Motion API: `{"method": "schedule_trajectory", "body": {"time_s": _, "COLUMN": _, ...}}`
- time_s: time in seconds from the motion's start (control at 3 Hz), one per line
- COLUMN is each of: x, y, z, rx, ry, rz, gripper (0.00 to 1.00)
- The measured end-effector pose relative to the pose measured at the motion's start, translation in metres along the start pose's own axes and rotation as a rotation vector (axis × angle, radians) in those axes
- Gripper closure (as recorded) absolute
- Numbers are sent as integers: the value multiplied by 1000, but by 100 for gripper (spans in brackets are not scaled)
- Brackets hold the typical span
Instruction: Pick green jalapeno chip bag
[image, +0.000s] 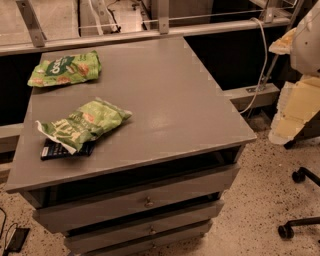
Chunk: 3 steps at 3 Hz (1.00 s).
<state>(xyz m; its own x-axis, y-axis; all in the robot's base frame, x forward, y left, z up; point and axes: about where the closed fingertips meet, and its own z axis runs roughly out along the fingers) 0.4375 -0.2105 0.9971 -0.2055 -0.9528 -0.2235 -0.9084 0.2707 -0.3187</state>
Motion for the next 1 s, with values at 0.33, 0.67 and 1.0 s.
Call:
{"method": "schedule_trajectory", "body": {"time_s": 0.33, "x": 0, "y": 0, "z": 0, "rx": 0, "ry": 0, "rz": 0, "gripper": 0}}
{"method": "schedule_trajectory", "body": {"time_s": 0.67, "x": -25, "y": -5, "z": 6, "rx": -14, "ry": -27, "rz": -64, "gripper": 0}}
{"method": "schedule_trajectory", "body": {"time_s": 1.0, "x": -82, "y": -17, "z": 10, "rx": -26, "ry": -75, "rz": -197, "gripper": 0}}
